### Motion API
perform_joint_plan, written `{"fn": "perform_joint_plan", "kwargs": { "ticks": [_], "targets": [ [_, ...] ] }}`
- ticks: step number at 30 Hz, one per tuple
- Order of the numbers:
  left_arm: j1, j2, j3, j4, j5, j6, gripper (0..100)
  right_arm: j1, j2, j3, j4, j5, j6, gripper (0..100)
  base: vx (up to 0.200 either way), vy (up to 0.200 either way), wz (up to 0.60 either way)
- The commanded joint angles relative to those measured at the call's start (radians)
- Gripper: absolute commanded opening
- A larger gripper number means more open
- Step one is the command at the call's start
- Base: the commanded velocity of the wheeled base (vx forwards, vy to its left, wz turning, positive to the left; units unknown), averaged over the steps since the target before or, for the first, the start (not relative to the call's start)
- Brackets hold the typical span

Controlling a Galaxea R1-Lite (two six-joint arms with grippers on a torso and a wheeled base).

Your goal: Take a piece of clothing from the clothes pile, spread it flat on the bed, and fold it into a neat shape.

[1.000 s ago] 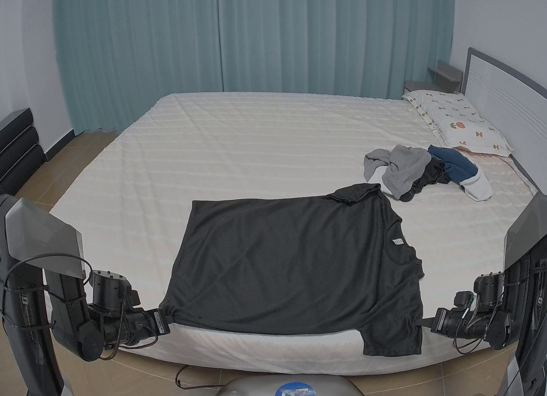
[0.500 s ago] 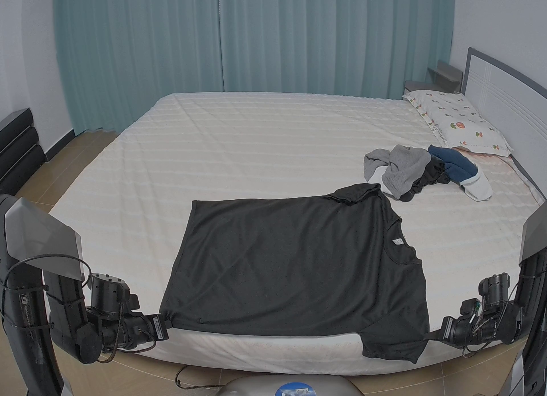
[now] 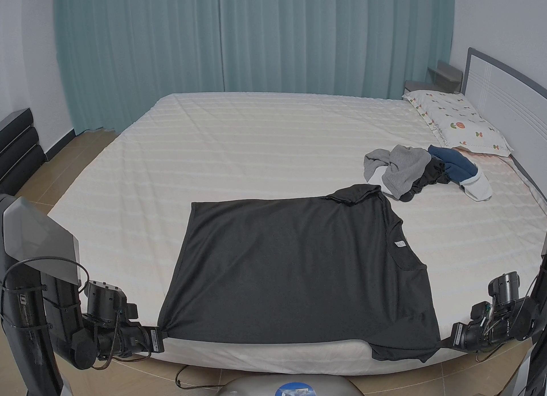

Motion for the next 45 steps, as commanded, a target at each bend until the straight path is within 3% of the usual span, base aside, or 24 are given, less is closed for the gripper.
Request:
{"fn": "perform_joint_plan", "kwargs": {
  "ticks": [1,9,14,22,31,45],
  "targets": [
    [-0.004,-0.005,0.030,0.001,0.006,0.026,0,-0.001,-0.076,0.018,0.033,-0.006,-0.006,0,0.000,0.000,0.00],
    [-0.008,-0.013,0.058,0.002,0.008,0.065,0,-0.001,-0.171,0.018,0.154,-0.007,-0.017,0,0.000,0.000,0.00],
    [-0.021,-0.027,0.058,0.033,0.046,0.069,0,0.006,-0.175,0.018,0.202,-0.041,-0.032,0,0.000,0.000,0.00],
    [-0.065,-0.112,0.058,0.182,0.086,0.074,0,0.007,-0.212,0.018,0.265,-0.047,-0.038,0,0.000,0.000,0.00],
    [-0.073,-0.129,0.058,0.256,0.147,0.117,0,-0.001,-0.271,0.018,0.363,-0.047,-0.058,0,0.000,0.000,0.00],
    [-0.106,-0.258,0.058,0.450,0.152,0.144,0,0.001,-0.373,0.018,0.499,-0.049,-0.111,0,0.000,0.000,0.00]
  ]
}}
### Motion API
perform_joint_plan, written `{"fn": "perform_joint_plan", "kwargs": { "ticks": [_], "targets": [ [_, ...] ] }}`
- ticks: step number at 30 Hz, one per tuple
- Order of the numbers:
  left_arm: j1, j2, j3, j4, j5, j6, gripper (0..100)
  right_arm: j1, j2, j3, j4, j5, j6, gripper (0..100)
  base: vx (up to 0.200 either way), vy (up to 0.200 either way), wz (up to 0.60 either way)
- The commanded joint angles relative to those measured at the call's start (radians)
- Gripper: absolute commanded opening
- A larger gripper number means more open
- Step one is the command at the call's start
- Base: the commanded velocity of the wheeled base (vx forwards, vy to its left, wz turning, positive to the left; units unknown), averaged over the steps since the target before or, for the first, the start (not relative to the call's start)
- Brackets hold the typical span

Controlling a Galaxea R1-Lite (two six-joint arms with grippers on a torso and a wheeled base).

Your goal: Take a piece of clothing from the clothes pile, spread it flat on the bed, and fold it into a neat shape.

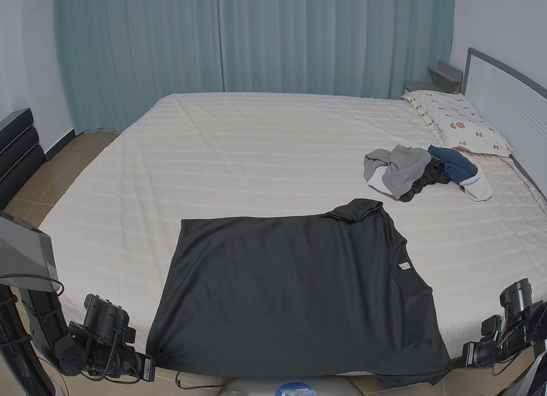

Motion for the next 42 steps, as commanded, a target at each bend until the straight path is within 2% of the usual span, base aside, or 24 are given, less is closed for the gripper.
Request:
{"fn": "perform_joint_plan", "kwargs": {
  "ticks": [1,5,10,13,14,16,23,28,42],
  "targets": [
    [-0.012,-0.047,0.016,0.049,0.001,0.012,0,0.000,-0.073,0.018,0.042,0.001,-0.015,0,0.000,0.000,0.00],
    [-0.019,-0.084,0.004,0.115,0.012,0.027,0,0.000,-0.114,0.018,0.076,0.001,-0.037,0,0.000,0.000,0.00],
    [-0.015,-0.136,-0.036,0.119,0.007,0.001,0,0.000,-0.143,0.004,0.050,0.008,-0.029,0,0.000,0.000,0.00],
    [-0.016,-0.167,-0.084,0.122,0.007,-0.089,0,0.000,-0.149,-0.025,0.015,0.010,-0.023,0,0.000,0.000,0.00],
    [-0.016,-0.167,-0.084,0.122,0.007,-0.089,0,0.000,-0.149,-0.025,0.015,0.010,-0.023,0,0.000,0.000,0.00],
    [-0.018,-0.178,-0.131,0.122,0.007,-0.178,0,0.000,-0.151,-0.058,-0.011,0.008,-0.020,0,0.000,0.000,0.00],
    [-0.012,-0.179,-0.211,0.118,0.009,-0.298,0,0.033,-0.149,-0.154,-0.024,0.010,0.065,0,0.000,0.000,0.00],
    [-0.005,-0.195,-0.255,0.119,0.012,-0.376,0,0.049,-0.152,-0.199,-0.024,0.008,0.077,0,0.000,0.000,0.00],
    [-0.005,-0.185,-0.260,0.125,0.014,-0.379,0,0.051,-0.139,-0.260,-0.025,0.008,0.078,0,0.000,0.000,0.00]
  ]
}}
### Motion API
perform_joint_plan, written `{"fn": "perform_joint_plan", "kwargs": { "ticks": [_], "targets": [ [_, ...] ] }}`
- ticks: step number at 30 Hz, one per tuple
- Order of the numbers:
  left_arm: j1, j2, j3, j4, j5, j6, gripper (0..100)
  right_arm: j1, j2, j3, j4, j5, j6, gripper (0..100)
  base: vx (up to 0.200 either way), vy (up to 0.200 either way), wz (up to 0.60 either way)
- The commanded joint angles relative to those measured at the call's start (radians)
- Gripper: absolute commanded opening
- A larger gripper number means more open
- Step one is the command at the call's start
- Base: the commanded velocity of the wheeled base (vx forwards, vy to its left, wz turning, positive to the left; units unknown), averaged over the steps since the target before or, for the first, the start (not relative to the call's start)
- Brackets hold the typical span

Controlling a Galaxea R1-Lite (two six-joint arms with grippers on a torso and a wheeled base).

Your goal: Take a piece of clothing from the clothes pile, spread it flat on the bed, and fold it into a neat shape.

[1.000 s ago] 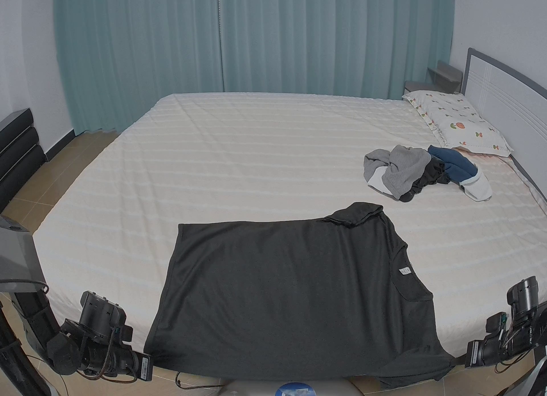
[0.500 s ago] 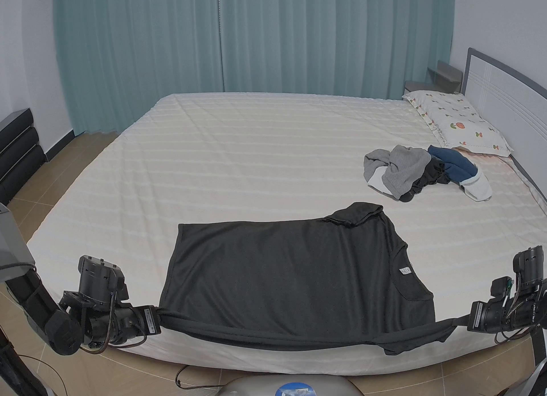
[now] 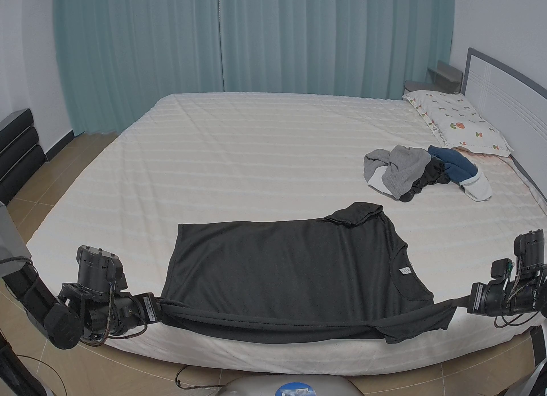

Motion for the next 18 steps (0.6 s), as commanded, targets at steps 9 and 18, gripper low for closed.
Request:
{"fn": "perform_joint_plan", "kwargs": {
  "ticks": [9,18],
  "targets": [
    [0.027,-0.007,-0.027,0.049,0.004,-0.003,0,0.037,0.038,-0.058,0.001,-0.006,0.014,0,0.000,0.000,0.00],
    [0.026,0.010,-0.045,0.059,-0.003,-0.007,0,0.042,0.056,-0.087,-0.001,-0.007,0.017,0,0.000,0.000,0.00]
  ]
}}
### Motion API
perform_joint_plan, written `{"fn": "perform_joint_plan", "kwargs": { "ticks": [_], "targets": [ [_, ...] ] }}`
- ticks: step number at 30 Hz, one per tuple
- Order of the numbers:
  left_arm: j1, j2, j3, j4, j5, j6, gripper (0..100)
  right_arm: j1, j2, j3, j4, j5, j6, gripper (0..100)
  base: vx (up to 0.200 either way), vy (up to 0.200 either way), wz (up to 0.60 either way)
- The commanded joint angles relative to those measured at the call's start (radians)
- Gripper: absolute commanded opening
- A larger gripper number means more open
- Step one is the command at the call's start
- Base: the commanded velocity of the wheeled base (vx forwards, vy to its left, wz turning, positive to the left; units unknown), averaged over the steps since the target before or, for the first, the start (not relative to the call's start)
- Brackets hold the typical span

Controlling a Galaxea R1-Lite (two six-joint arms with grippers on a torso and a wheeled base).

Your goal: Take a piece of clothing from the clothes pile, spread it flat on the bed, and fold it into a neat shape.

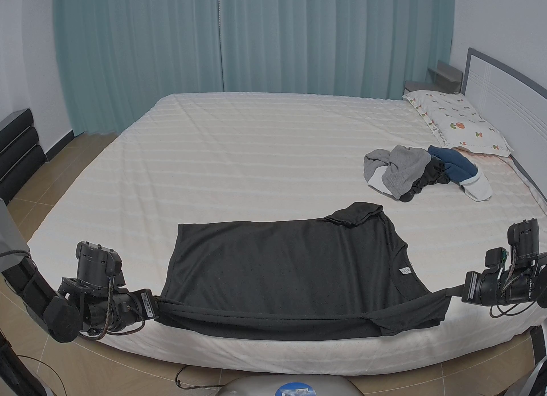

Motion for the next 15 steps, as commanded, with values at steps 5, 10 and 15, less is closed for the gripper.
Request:
{"fn": "perform_joint_plan", "kwargs": {
  "ticks": [5,10,15],
  "targets": [
    [-0.002,0.035,-0.017,-0.007,-0.003,-0.017,0,0.001,0.026,-0.031,0.001,-0.001,0.031,0,0.000,0.000,0.00],
    [-0.003,0.069,-0.051,-0.007,-0.003,-0.051,0,0.001,0.059,-0.039,0.000,0.000,0.032,0,0.000,0.000,0.00],
    [-0.002,0.110,-0.106,-0.006,-0.001,-0.118,0,0.001,0.118,-0.039,-0.065,-0.001,0.034,0,0.000,0.000,0.00]
  ]
}}
